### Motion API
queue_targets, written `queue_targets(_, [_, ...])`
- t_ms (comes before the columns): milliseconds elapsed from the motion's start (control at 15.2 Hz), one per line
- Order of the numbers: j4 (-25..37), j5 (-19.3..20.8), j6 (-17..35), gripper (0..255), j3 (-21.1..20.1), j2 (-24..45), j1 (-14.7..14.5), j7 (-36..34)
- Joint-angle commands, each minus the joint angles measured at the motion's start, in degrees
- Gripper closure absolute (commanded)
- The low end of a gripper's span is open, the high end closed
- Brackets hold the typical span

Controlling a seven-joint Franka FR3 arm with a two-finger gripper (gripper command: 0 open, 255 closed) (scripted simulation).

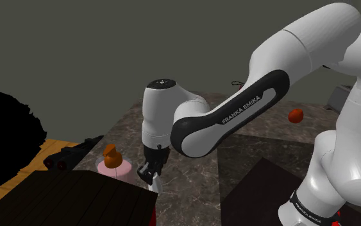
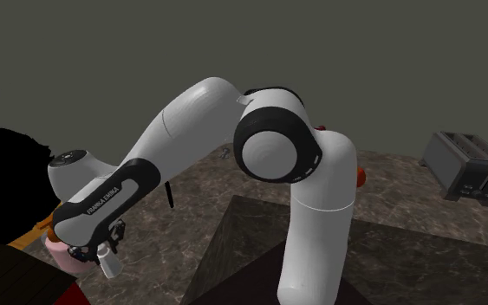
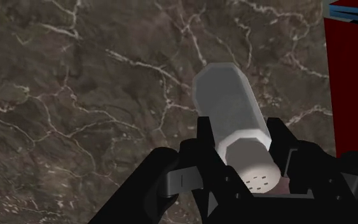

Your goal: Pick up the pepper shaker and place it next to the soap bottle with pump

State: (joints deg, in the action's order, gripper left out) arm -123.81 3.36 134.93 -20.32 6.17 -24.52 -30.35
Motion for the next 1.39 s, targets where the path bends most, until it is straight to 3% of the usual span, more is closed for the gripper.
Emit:
queue_targets(0, [0.0,0.0,0.0,255,0.0,0.0,0.0,0.0])
queue_targets(132, [0.0,0.0,0.0,255,0.0,0.0,0.0,0.0])
queue_targets(198, [0.0,0.0,0.0,0,0.0,0.0,0.0,0.0])
queue_targets(528, [0.0,0.0,0.0,0,0.0,0.0,0.0,0.0])
queue_targets(792, [2.3,-2.4,-6.6,0,-0.2,-4.6,0.3,1.7])
queue_targets(1320, [2.3,-2.4,-6.6,0,-0.2,-4.6,0.3,1.7])
